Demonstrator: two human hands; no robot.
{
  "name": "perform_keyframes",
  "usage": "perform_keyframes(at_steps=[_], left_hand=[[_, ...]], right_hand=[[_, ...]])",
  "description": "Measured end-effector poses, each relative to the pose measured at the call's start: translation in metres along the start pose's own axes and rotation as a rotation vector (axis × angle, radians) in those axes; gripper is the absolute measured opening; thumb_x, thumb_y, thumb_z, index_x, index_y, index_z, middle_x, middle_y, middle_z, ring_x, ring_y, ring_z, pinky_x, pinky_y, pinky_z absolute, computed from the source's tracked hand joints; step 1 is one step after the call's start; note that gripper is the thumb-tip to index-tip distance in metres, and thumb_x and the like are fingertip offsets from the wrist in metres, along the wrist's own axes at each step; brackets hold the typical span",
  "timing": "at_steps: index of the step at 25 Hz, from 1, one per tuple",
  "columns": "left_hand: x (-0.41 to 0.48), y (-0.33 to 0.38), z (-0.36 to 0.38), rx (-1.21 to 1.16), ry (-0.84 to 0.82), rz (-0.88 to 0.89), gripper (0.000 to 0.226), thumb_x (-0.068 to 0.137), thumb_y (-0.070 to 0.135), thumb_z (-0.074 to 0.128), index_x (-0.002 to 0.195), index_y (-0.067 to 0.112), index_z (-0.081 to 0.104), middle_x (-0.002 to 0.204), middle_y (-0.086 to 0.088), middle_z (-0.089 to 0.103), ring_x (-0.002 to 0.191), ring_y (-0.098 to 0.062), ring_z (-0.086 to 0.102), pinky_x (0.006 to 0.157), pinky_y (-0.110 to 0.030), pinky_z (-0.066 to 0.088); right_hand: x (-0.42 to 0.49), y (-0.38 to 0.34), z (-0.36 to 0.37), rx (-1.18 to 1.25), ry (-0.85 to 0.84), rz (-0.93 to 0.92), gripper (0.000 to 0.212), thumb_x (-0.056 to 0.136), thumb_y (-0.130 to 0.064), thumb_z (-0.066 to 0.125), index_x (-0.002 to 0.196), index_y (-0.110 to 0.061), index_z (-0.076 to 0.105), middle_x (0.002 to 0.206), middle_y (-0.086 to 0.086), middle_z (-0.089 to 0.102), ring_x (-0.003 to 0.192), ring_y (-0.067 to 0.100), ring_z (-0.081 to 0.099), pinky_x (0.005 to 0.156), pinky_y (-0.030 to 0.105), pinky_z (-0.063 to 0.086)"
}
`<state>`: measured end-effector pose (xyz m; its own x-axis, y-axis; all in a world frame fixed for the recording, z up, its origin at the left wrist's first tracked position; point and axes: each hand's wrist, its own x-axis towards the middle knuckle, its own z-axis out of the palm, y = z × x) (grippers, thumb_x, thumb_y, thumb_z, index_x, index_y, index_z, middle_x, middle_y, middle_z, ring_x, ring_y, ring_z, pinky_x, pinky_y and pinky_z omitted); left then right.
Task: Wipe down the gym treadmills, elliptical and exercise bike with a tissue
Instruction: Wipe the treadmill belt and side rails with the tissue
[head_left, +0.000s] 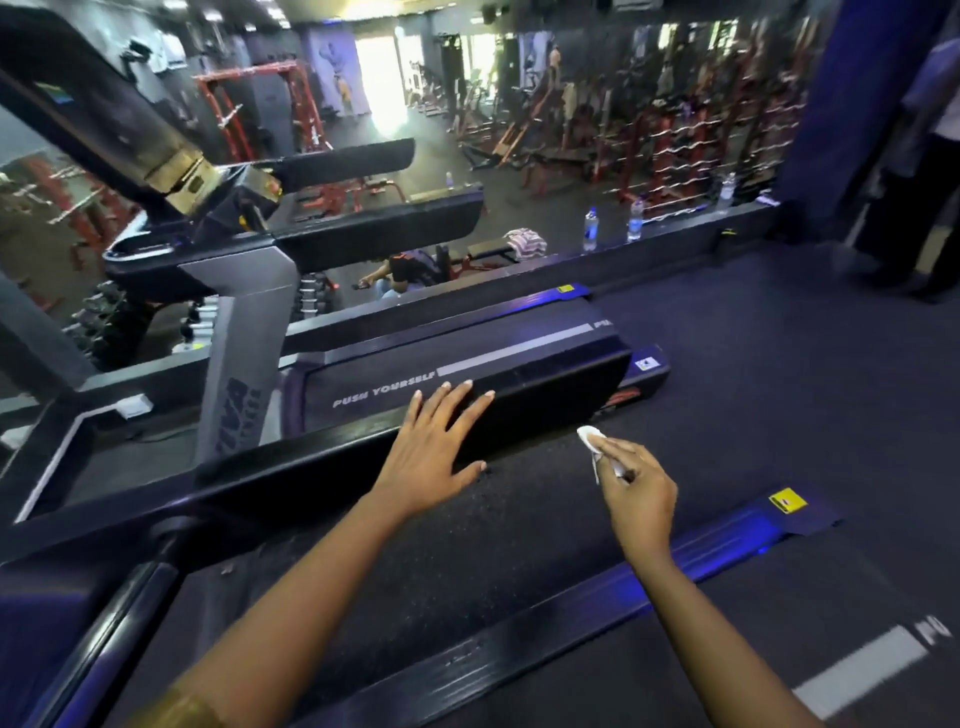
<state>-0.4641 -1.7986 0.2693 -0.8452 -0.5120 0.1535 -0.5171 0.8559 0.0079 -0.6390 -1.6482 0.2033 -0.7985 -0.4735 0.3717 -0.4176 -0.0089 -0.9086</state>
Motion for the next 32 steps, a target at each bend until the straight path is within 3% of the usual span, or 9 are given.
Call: perform_keyframes(at_steps=[2, 7, 9, 13, 17, 21, 25, 28, 32], left_hand=[[0.032, 0.024, 0.000, 0.021, -0.005, 0.056, 0.078, 0.094, 0.047, 0.048, 0.149, 0.033, -0.006, 0.160, -0.001, 0.003, 0.147, -0.020, -0.002, 0.116, -0.039, -0.012], [0.108, 0.073, 0.008, 0.064, -0.066, 0.124, 0.078, 0.094, 0.046, 0.048, 0.151, 0.031, -0.002, 0.160, 0.000, 0.000, 0.147, -0.019, -0.003, 0.118, -0.041, -0.007], [0.133, 0.085, 0.013, 0.104, -0.090, 0.113, 0.078, 0.094, 0.047, 0.048, 0.151, 0.031, -0.003, 0.161, 0.000, 0.001, 0.147, -0.020, -0.001, 0.118, -0.041, -0.006], [0.146, 0.085, 0.026, 0.152, -0.056, 0.091, 0.083, 0.089, 0.052, 0.049, 0.149, 0.035, -0.006, 0.160, -0.003, 0.012, 0.146, -0.026, 0.016, 0.119, -0.047, 0.012], [0.146, 0.078, 0.035, 0.162, -0.017, 0.119, 0.084, 0.081, 0.059, 0.042, 0.151, 0.028, 0.008, 0.154, -0.009, 0.030, 0.136, -0.032, 0.038, 0.109, -0.050, 0.035], [0.147, 0.076, 0.034, 0.142, -0.013, 0.139, 0.084, 0.082, 0.059, 0.043, 0.151, 0.028, 0.008, 0.154, -0.009, 0.028, 0.135, -0.031, 0.037, 0.110, -0.050, 0.032], [0.146, 0.076, 0.032, 0.133, -0.026, 0.148, 0.083, 0.082, 0.060, 0.043, 0.151, 0.027, 0.010, 0.155, -0.009, 0.027, 0.135, -0.031, 0.037, 0.110, -0.051, 0.031], [0.146, 0.077, 0.032, 0.147, -0.026, 0.139, 0.084, 0.082, 0.060, 0.043, 0.151, 0.026, 0.011, 0.154, -0.009, 0.027, 0.135, -0.032, 0.037, 0.111, -0.051, 0.031], [0.146, 0.079, 0.033, 0.164, -0.019, 0.138, 0.085, 0.080, 0.060, 0.044, 0.151, 0.026, 0.012, 0.153, -0.010, 0.030, 0.133, -0.033, 0.039, 0.110, -0.050, 0.028]], right_hand=[[0.019, 0.010, -0.014, 0.068, 0.062, 0.147, 0.029, 0.082, 0.005, 0.063, 0.099, -0.016, 0.073, 0.097, -0.002, 0.069, 0.086, -0.009, 0.059, 0.078, 0.005, 0.042], [0.078, 0.040, -0.031, 0.175, 0.079, 0.349, 0.032, 0.085, 0.000, 0.061, 0.103, -0.025, 0.070, 0.100, -0.007, 0.067, 0.092, 0.006, 0.061, 0.085, 0.019, 0.045], [0.105, 0.050, -0.030, 0.251, 0.046, 0.374, 0.035, 0.085, 0.002, 0.060, 0.101, -0.029, 0.068, 0.101, -0.006, 0.068, 0.093, 0.005, 0.062, 0.084, 0.017, 0.044], [0.142, 0.043, -0.010, 0.396, -0.068, 0.269, 0.039, 0.087, 0.008, 0.053, 0.106, -0.023, 0.067, 0.107, -0.007, 0.067, 0.091, -0.015, 0.058, 0.086, 0.007, 0.042], [0.138, 0.056, 0.017, 0.379, -0.128, 0.162, 0.040, 0.087, 0.012, 0.050, 0.117, -0.011, 0.064, 0.116, -0.002, 0.064, 0.105, -0.001, 0.057, 0.096, 0.015, 0.042], [0.114, 0.077, 0.028, 0.410, -0.114, 0.308, 0.043, 0.087, 0.011, 0.052, 0.117, -0.020, 0.057, 0.112, -0.003, 0.063, 0.103, 0.001, 0.057, 0.098, 0.028, 0.045], [0.102, 0.089, 0.025, 0.473, -0.265, 0.492, 0.038, 0.090, 0.004, 0.053, 0.114, -0.025, 0.059, 0.111, -0.008, 0.063, 0.106, 0.006, 0.059, 0.101, 0.034, 0.044], [0.123, 0.081, 0.015, 0.497, -0.202, 0.353, 0.043, 0.090, 0.006, 0.051, 0.114, -0.027, 0.062, 0.116, -0.011, 0.063, 0.112, 0.004, 0.058, 0.100, 0.024, 0.043], [0.142, 0.064, 0.017, 0.470, -0.199, 0.198, 0.037, 0.089, 0.009, 0.050, 0.119, -0.007, 0.063, 0.118, -0.002, 0.063, 0.111, 0.002, 0.056, 0.099, 0.019, 0.042]])
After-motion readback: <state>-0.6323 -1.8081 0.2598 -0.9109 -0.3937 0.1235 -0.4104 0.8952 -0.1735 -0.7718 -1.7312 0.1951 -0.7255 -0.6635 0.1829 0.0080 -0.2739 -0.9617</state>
